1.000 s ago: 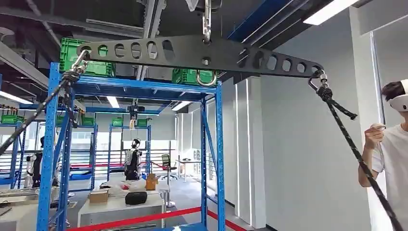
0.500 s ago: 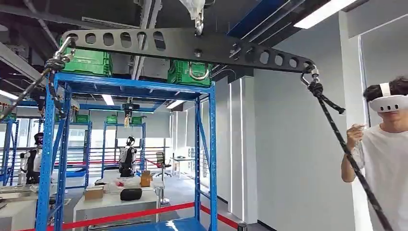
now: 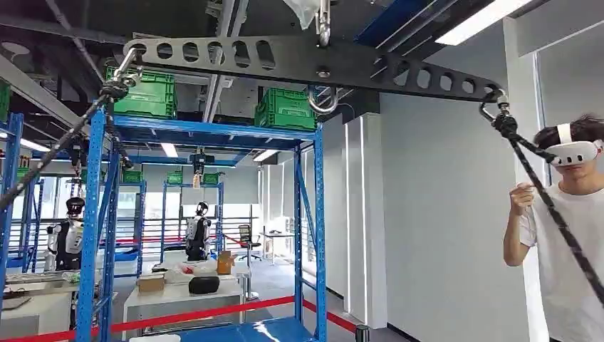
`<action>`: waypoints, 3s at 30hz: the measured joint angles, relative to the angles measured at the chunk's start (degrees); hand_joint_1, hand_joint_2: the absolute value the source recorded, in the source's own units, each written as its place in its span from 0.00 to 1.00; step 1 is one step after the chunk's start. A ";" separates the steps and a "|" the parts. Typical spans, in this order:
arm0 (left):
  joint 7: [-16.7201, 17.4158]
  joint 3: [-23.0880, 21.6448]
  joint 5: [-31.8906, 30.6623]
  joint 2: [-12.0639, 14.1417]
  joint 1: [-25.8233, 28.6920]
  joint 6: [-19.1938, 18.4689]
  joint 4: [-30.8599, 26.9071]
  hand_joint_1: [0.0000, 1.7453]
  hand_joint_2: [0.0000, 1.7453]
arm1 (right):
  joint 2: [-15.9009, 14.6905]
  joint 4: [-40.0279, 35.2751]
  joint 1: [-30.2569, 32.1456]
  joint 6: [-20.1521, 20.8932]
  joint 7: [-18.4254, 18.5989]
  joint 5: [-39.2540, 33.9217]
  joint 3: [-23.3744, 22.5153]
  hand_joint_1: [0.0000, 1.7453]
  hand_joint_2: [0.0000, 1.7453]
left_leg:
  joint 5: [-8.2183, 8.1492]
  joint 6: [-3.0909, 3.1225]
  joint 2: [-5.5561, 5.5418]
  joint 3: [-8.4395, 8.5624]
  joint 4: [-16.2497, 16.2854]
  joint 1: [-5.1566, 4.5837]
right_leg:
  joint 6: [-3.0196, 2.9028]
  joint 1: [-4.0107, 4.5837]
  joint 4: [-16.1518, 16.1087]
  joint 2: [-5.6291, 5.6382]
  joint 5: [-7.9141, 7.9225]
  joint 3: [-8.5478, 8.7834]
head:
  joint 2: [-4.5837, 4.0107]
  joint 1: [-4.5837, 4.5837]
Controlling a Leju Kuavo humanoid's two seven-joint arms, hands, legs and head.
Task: Take the parts from the cabinet and place them on the table.
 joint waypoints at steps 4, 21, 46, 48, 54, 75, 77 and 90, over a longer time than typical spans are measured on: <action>0.00 -0.22 0.04 -0.09 -0.08 0.02 0.00 0.00 1.00 | -0.04 0.02 0.10 0.06 -0.09 -0.02 -0.09 1.00 1.00 | 2.56 1.56 0.35 -2.01 -0.99 0.47 | 0.90 -0.18 8.11 0.38 -8.58 -2.86 | 0.00 -0.61; -0.79 -0.72 -0.94 0.54 -0.47 -0.85 0.02 0.00 1.00 | -0.02 0.02 0.19 0.85 -1.27 0.30 -0.28 1.00 1.00 | 6.65 2.11 0.15 -7.87 0.93 0.12 | -1.94 0.37 -1.10 0.46 -6.18 7.16 | 0.00 -0.27; -0.31 -0.85 -1.31 1.25 -0.77 -2.54 0.02 0.00 1.00 | -0.02 0.02 0.10 1.25 -1.92 0.94 -0.28 1.00 1.00 | 6.76 -0.83 0.14 -8.05 0.80 0.51 | -1.87 0.62 -1.16 0.34 -6.42 7.10 | 0.00 -0.35; -0.31 -0.85 -1.31 1.27 -0.76 -2.58 0.02 0.00 1.00 | -0.02 0.02 0.10 1.29 -1.92 0.98 -0.28 1.00 1.00 | 6.76 -0.82 0.14 -8.05 0.81 0.51 | -1.87 0.61 -1.17 0.34 -6.42 7.11 | 0.00 -0.35; -0.33 -0.85 -1.31 1.33 -0.77 -2.75 0.02 0.00 1.00 | -0.02 0.02 0.09 1.29 -2.10 1.90 -0.28 1.00 1.00 | 6.44 -0.37 0.14 -8.18 1.22 0.40 | -1.71 0.39 -1.24 0.32 -6.38 7.14 | 0.00 -0.35; -0.33 -0.96 -1.38 1.27 -1.16 -3.10 0.07 0.00 1.00 | -0.17 0.17 0.22 1.25 -2.10 2.30 -0.39 1.00 1.00 | 5.51 -3.10 -0.77 -7.37 1.58 2.45 | -0.35 -1.00 1.41 1.59 -5.24 3.68 | 0.00 -0.87; -0.35 -0.98 -1.38 1.31 -1.04 -3.13 0.09 0.00 1.00 | -0.13 0.15 0.12 1.40 -2.10 2.54 -0.39 1.00 1.00 | 4.14 -3.35 -0.66 -7.78 2.88 2.67 | -1.47 -1.14 1.24 0.52 -5.02 3.80 | 0.00 -0.61; -0.48 -0.98 -1.44 1.60 -0.80 -3.15 0.09 0.00 1.00 | -0.15 0.15 -0.05 1.57 -2.03 3.10 -0.39 1.00 1.00 | 2.86 1.33 2.65 -6.51 2.78 -1.00 | -1.81 1.13 1.01 -6.07 -5.90 4.52 | 0.00 0.18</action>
